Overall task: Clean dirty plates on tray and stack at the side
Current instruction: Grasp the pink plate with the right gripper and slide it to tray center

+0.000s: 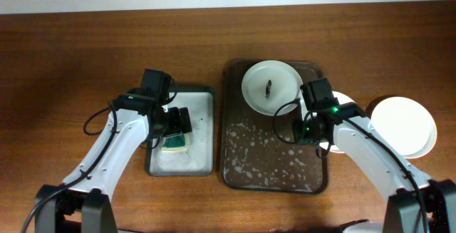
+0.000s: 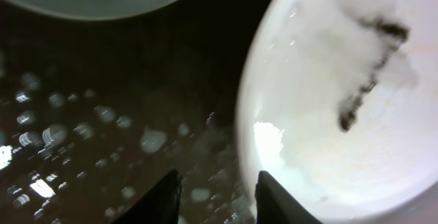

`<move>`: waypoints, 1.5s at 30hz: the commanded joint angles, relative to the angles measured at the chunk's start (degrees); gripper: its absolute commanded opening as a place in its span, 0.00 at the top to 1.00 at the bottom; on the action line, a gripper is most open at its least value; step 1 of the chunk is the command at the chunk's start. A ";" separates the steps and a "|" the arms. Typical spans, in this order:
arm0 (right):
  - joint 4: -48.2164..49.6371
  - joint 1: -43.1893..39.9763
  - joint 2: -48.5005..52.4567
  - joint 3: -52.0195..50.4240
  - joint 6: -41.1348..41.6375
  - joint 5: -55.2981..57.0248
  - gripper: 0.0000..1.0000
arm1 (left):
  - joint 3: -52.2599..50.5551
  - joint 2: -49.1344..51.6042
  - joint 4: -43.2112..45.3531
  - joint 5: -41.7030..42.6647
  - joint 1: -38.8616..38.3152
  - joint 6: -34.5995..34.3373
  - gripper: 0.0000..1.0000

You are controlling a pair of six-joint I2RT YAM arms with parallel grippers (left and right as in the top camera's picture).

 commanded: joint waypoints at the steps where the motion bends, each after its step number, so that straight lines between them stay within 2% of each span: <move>1: 0.57 0.35 0.61 0.24 -2.56 0.79 0.68 | -0.09 -0.13 0.07 0.22 0.15 -0.74 0.00; 5: -0.70 0.24 -1.75 0.94 -3.28 2.97 0.68 | -0.09 -0.13 0.09 0.22 0.15 -0.74 0.00; 13: 3.39 0.31 1.14 0.15 -3.10 3.61 0.64 | -0.09 -0.13 0.09 0.22 0.15 -0.74 0.00; 14: 3.39 0.31 2.64 -0.15 -3.10 1.92 0.68 | -0.09 -0.13 0.07 0.22 0.15 -0.74 0.01; 15: 3.32 0.44 4.04 -0.15 -3.15 -2.97 0.86 | -0.09 -0.13 0.07 0.22 0.15 -0.74 0.01; 16: 3.32 1.22 4.07 -0.13 -3.13 -6.84 0.96 | -0.09 -0.13 0.09 0.22 0.15 -0.74 0.01; 19: 2.95 8.68 0.00 -0.07 2.32 -14.14 0.96 | -0.09 -0.13 0.07 0.22 0.15 -0.74 0.01; 23: 4.26 20.65 -1.68 -0.07 12.96 -12.72 0.96 | -0.09 -0.13 0.07 0.22 0.15 -0.74 0.00; 24: 5.07 22.64 -1.70 -0.07 15.30 -8.90 0.73 | -0.09 -0.13 0.09 0.22 0.15 -0.74 0.01; 25: 5.77 22.91 -1.73 0.09 15.37 -7.58 0.62 | -0.09 -0.13 0.09 0.22 0.15 -0.74 0.01; 30: -0.46 14.84 -8.13 5.95 13.66 -7.61 0.62 | -0.09 -0.13 0.07 0.22 0.15 -0.76 0.01; 32: -4.09 10.82 -9.09 5.81 13.60 -7.54 0.72 | -0.09 -0.13 0.07 0.22 0.15 -0.74 0.01; 34: -5.66 11.39 -5.60 4.68 12.33 -7.56 0.85 | -0.09 -0.13 0.07 0.22 0.15 -0.74 0.00; 36: -4.87 13.20 0.70 3.30 13.46 -2.12 0.95 | -0.09 -0.13 0.09 0.22 0.15 -0.76 0.01; 38: -3.69 13.46 8.26 3.21 17.33 2.69 0.96 | -0.09 -0.13 0.28 0.22 0.15 -0.74 0.01; 40: -1.11 13.90 12.61 3.23 15.54 -2.95 0.96 | -0.09 -0.13 0.24 0.24 0.15 -0.74 0.01; 41: 0.50 14.56 13.53 3.23 11.32 -7.87 0.96 | -0.09 -0.13 -0.02 0.26 0.15 -0.74 0.01; 43: 1.86 17.57 12.24 4.31 -2.29 -15.69 0.96 | -0.09 -0.13 -0.35 0.28 0.13 -0.76 0.01; 45: 1.81 18.34 10.34 5.90 -4.87 -17.05 0.93 | -0.09 -0.13 -0.42 0.28 0.15 -0.74 0.01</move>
